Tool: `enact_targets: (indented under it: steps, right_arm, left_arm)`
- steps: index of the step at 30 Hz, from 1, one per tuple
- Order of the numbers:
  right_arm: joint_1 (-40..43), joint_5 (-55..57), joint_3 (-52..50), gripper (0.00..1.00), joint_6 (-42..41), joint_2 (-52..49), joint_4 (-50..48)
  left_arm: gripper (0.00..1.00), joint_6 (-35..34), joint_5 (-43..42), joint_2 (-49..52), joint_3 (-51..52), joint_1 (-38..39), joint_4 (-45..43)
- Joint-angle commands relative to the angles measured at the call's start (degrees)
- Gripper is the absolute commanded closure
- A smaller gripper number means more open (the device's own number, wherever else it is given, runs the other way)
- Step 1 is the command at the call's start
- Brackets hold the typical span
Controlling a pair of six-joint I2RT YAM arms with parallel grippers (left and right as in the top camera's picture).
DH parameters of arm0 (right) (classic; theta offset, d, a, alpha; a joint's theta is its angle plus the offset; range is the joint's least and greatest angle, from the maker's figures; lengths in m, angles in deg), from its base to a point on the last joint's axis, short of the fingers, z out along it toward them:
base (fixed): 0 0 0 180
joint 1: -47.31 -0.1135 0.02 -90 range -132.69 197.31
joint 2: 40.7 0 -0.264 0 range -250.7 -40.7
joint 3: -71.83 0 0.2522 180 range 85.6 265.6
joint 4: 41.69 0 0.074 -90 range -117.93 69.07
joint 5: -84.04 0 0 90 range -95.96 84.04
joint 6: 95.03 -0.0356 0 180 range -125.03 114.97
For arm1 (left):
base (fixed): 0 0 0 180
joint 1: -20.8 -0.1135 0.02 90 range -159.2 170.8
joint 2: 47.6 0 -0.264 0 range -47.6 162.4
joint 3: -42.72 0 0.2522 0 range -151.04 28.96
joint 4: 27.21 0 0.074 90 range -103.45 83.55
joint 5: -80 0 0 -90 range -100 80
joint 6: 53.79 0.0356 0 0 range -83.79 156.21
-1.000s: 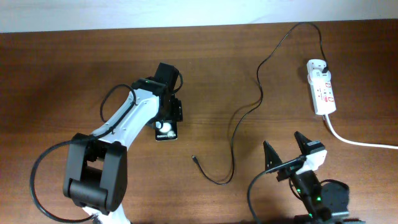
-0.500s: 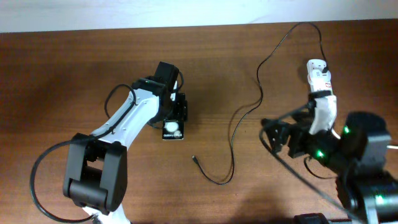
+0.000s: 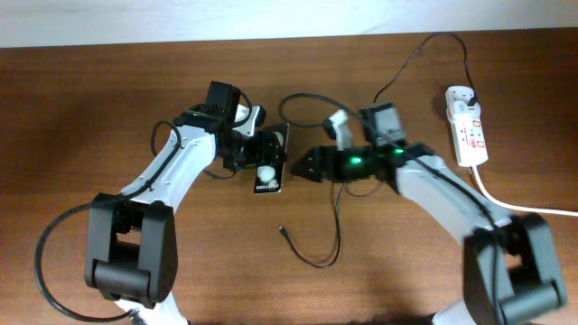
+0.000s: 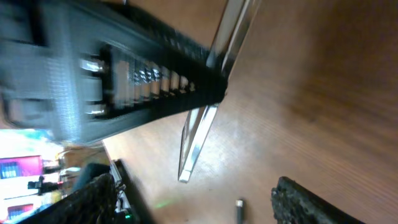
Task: Plug charger to phone and switch on socket
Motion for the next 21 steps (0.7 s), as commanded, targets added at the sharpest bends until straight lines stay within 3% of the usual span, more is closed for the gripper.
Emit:
enact_targets:
  steps: [1, 5, 9, 12, 17, 21]
  right_arm:
    - [-4.04, 3.87, 0.31, 0.2, -8.37, -4.04, -5.9]
    - [-6.34, 10.21, 0.31, 0.25, -12.07, -5.27, -9.94]
    - [-7.45, 13.44, 0.31, 0.45, -15.61, -5.27, -13.4]
    - [-9.51, 13.7, 0.31, 0.46, -16.65, -5.27, -16.63]
    - [-10.03, 15.21, 0.31, 0.64, -16.63, -5.27, -17.22]
    - [-10.03, 15.15, 0.31, 0.91, -16.63, -5.27, -17.79]
  left_arm:
    - [0.41, 0.68, -2.97, -0.07, -1.03, -0.09, -0.63]
    - [0.42, -0.26, -2.99, -0.07, -1.03, -1.42, -0.79]
    - [0.41, -1.51, -6.84, -0.07, -1.03, -3.04, -0.72]
    - [0.41, -1.49, -9.7, -0.07, -1.03, -3.04, -0.74]
    - [0.39, -1.46, -10.67, -0.07, -1.03, -3.04, -0.79]
    - [0.38, -1.46, -10.67, -0.07, -1.03, -3.04, -0.81]
